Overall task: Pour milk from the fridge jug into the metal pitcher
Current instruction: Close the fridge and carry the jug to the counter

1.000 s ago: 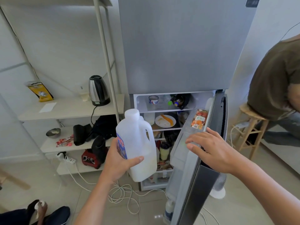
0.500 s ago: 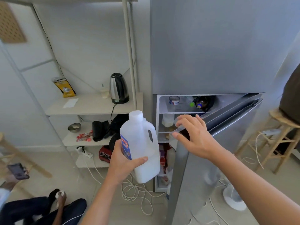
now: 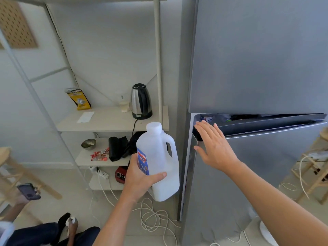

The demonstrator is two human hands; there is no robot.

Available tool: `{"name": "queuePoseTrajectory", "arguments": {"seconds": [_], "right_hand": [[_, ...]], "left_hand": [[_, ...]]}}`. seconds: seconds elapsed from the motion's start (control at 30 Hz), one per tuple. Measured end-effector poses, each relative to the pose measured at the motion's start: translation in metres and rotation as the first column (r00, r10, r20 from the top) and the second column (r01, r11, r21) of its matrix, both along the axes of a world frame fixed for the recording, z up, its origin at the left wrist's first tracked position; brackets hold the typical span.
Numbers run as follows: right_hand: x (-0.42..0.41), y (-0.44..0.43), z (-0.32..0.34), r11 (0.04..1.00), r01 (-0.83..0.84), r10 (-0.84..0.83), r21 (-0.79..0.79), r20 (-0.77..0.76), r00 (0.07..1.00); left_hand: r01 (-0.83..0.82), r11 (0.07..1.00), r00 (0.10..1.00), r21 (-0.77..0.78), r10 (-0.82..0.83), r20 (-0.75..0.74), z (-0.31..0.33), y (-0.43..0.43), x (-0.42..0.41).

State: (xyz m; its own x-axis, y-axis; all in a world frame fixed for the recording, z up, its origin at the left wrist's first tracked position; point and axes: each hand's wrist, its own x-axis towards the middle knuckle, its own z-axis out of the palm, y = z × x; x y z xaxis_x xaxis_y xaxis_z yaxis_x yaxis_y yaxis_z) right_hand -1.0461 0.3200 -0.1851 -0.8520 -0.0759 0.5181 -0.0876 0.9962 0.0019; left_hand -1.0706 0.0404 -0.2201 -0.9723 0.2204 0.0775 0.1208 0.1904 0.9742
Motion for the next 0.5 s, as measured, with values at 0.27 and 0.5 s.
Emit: {"name": "queuePoseTrajectory", "arguments": {"seconds": [0.27,0.5], "right_hand": [[-0.042,0.021,-0.028,0.996,0.044,-0.042,0.072,-0.024,0.999],[-0.058,0.043,-0.063,0.991,0.017,-0.026,0.135,0.066,0.997]], "left_hand": [[-0.087,0.995,0.994,0.047,0.084,0.068,-0.009,0.023,-0.021],[-0.121,0.990,0.990,0.072,0.116,0.077,-0.011,0.047,-0.032]]}}
